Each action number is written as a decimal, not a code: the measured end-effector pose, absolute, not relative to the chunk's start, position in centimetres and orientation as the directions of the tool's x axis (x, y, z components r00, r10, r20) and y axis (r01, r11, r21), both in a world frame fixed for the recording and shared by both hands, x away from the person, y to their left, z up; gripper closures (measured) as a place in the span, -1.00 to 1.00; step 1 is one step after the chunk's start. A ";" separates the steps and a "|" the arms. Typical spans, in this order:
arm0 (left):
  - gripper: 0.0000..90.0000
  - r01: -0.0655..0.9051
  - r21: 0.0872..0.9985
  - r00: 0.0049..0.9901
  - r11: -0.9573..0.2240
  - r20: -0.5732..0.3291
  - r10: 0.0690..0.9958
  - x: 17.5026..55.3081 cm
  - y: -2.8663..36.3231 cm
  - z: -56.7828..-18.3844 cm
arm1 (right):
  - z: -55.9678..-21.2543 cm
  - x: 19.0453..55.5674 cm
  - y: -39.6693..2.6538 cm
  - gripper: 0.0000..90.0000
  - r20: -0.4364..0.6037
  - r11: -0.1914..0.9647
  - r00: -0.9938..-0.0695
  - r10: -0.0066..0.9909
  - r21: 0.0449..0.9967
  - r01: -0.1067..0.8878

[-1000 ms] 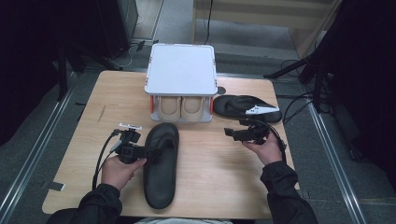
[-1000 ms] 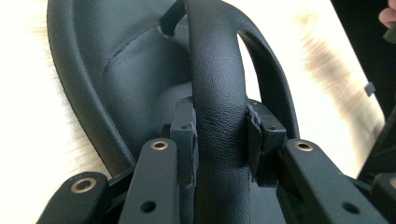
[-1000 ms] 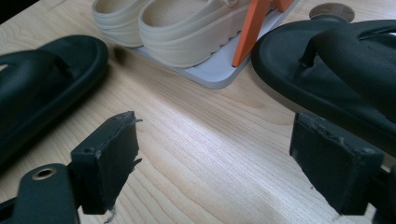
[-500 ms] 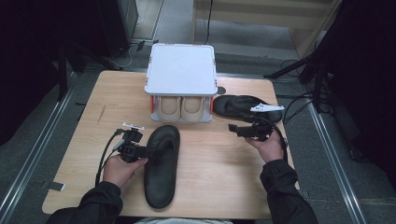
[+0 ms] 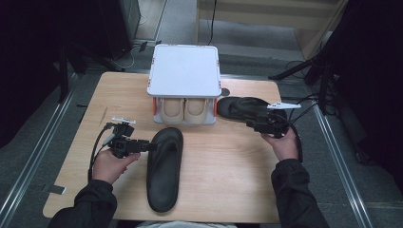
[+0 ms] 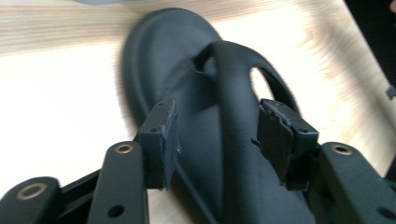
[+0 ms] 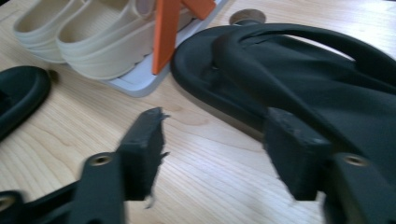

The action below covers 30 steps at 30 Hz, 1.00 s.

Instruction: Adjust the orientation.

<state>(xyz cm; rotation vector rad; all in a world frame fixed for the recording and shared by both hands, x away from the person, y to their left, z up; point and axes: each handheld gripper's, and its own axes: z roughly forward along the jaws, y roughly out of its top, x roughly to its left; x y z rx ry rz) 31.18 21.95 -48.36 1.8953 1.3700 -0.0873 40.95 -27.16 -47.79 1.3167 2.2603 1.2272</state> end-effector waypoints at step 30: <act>-0.03 0.815 0.566 0.419 -0.122 -0.431 0.799 30.9 23.9 -48.4 | -48.5 44.6 -31.3 0.95 0.210 0.154 -0.442 0.872 0.740 0.655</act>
